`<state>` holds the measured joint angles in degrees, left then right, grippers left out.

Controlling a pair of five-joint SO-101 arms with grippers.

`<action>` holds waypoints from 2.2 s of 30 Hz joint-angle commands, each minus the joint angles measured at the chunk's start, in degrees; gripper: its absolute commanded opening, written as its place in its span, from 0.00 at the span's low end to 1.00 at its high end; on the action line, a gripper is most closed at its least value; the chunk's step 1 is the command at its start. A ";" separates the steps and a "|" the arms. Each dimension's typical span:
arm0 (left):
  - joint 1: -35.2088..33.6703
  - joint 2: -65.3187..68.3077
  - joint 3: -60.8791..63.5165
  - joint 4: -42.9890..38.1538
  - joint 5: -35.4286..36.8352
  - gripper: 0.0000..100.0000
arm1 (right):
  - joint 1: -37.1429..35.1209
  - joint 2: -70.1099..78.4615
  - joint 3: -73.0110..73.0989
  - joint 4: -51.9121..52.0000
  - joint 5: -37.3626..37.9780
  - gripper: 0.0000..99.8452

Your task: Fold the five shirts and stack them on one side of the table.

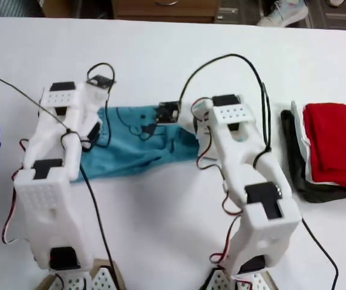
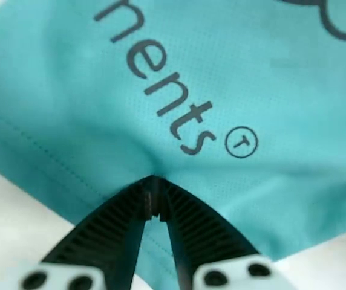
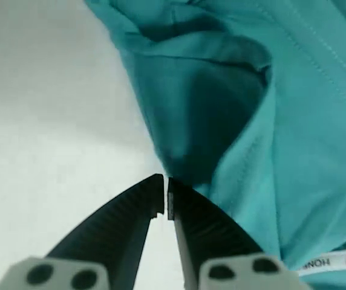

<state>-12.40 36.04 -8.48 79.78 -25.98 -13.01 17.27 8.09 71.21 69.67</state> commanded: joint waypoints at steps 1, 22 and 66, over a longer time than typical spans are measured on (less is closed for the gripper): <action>0.26 0.62 0.31 -1.76 0.26 0.02 | 2.51 2.59 -6.42 -2.24 0.35 0.02; 0.26 0.62 0.13 -1.76 0.26 0.02 | 2.07 22.46 -38.42 -2.24 -5.27 0.02; -14.59 -8.26 -20.00 19.43 15.65 0.22 | 19.21 -11.74 -57.32 22.20 -37.63 0.21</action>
<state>-26.37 31.30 -26.33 99.82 -11.12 3.87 8.66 -49.23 94.51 32.04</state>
